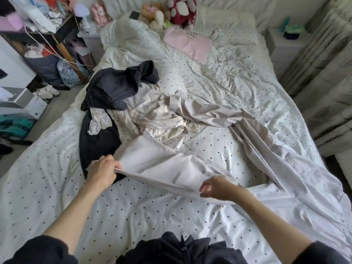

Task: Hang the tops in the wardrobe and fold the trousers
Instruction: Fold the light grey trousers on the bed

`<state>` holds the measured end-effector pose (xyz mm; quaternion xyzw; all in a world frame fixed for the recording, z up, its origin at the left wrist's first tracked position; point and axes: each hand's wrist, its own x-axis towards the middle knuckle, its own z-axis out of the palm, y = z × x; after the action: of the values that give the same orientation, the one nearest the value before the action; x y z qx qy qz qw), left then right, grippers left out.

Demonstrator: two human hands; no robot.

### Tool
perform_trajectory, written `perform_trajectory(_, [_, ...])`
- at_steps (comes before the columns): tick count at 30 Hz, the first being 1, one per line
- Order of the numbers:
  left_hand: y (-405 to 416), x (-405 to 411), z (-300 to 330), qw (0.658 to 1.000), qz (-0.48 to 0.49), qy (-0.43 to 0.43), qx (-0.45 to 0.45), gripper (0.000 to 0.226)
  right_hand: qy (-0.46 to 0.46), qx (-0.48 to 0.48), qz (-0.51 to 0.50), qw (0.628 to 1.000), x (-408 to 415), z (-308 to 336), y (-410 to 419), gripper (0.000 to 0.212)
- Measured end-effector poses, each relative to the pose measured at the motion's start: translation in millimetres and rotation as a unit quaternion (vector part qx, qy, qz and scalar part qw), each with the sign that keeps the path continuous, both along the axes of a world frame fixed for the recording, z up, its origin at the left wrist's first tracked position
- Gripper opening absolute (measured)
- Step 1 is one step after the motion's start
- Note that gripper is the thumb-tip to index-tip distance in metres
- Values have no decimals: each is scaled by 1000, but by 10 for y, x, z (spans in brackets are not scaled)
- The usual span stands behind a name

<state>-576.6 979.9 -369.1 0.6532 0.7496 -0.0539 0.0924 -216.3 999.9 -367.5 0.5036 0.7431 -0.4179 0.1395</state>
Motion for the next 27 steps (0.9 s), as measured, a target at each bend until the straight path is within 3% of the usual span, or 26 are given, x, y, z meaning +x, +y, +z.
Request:
perform_trajectory(8, [-394, -99, -393, 989, 13, 59, -132, 44, -24, -5, 10, 1000, -148, -292, -43, 37])
perform_trajectory(12, [-301, -38, -499, 980, 25, 22, -194, 47, -66, 104, -29, 992, -240, -403, 27, 35])
perform_trajectory(16, [-129, 121, -637, 992, 14, -54, -118, 46, -81, 183, -81, 976, -347, -501, 222, 39])
perform_trajectory(21, [343, 508, -961, 979, -146, -126, 59, 49, -157, 174, -98, 967, -337, -814, 489, 43])
perform_trajectory(24, [607, 756, -1181, 973, -196, -106, 61, 52, -169, 150, -112, 968, -261, -968, 506, 47])
perform_trajectory(27, [738, 838, -1419, 980, -182, -76, 0, 28, -115, 183, -134, 967, -198, -1036, 441, 25])
